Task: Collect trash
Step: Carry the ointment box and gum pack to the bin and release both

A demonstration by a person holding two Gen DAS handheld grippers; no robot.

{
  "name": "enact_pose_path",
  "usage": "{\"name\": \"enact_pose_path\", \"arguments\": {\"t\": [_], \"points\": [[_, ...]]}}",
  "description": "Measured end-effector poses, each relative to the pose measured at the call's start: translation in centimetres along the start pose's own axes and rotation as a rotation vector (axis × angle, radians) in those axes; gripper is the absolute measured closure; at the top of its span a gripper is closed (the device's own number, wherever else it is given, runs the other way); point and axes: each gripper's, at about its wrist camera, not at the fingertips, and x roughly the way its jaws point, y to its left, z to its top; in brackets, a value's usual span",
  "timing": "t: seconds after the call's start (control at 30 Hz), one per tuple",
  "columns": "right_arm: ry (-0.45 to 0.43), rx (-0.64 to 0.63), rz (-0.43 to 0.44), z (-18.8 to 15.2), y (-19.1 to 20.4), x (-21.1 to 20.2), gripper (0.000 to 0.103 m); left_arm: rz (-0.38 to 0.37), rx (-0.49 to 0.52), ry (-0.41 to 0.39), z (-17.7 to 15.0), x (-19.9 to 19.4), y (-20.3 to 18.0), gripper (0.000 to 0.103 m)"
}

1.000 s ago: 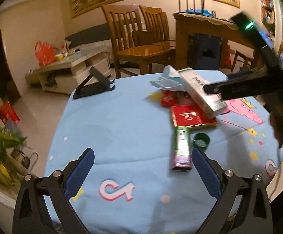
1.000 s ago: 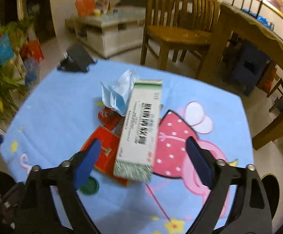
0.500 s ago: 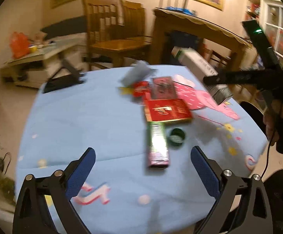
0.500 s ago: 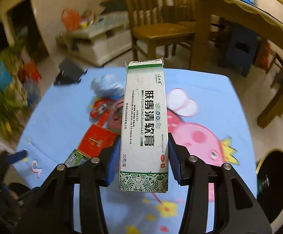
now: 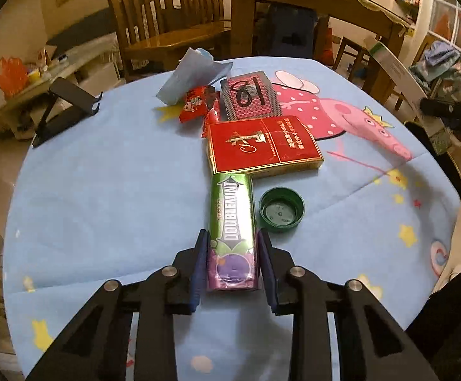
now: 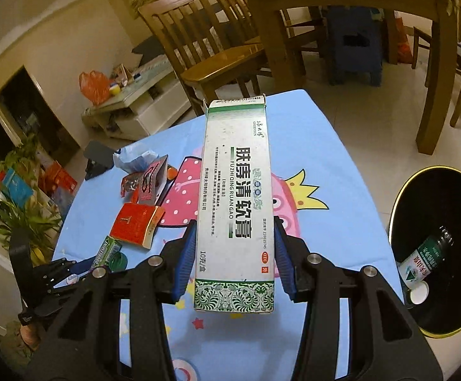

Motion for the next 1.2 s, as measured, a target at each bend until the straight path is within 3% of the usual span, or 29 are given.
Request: {"name": "enact_pose_path", "arguments": {"t": [0.07,0.13,0.4,0.47,0.57,0.7,0.8,0.93,0.97,1.0,1.07,1.2], "points": [[-0.016,0.012,0.009,-0.2,-0.4,-0.4,0.058,-0.027,-0.045,0.011,-0.1,-0.3,0.8,0.074],[-0.032,0.022,0.016,-0.3,-0.7,-0.8,0.058,-0.003,-0.062,0.006,-0.2,-0.7,1.2,0.074],[-0.118,0.069,0.011,0.0,-3.0,-3.4,0.058,-0.013,-0.112,-0.122,1.2,-5.9,0.8,0.074],[-0.140,0.067,-0.029,0.0,-3.9,-4.2,0.058,-0.020,-0.080,-0.142,2.1,-6.6,-0.9,0.074],[-0.142,0.090,-0.156,-0.6,-6.4,-4.7,0.058,-0.053,-0.019,-0.149,3.3,-6.8,-4.1,0.074],[-0.146,0.190,-0.243,-1.0,-10.8,-6.3,0.058,-0.114,0.083,-0.147,5.3,-6.2,-10.0,0.074],[-0.165,0.218,-0.357,-1.5,-13.6,-7.9,0.058,-0.159,0.170,-0.154,6.7,-5.3,-15.1,0.074],[-0.149,0.312,-0.385,-2.8,-17.6,-8.1,0.057,-0.215,0.254,-0.135,8.2,-3.3,-21.0,0.074],[-0.139,0.327,-0.394,-3.0,-18.1,-8.0,0.054,-0.225,0.271,-0.126,8.4,-2.6,-22.4,0.074],[-0.134,0.346,-0.399,-3.2,-18.8,-7.9,0.031,-0.236,0.289,-0.116,8.6,-2.0,-23.8,0.074],[-0.157,0.399,-0.423,-3.7,-20.0,-8.7,0.006,-0.254,0.324,-0.103,8.9,-0.8,-26.3,0.074],[-0.214,0.440,-0.440,-4.5,-21.4,-10.6,0.006,-0.273,0.380,-0.079,9.1,0.7,-30.2,0.074]]}}
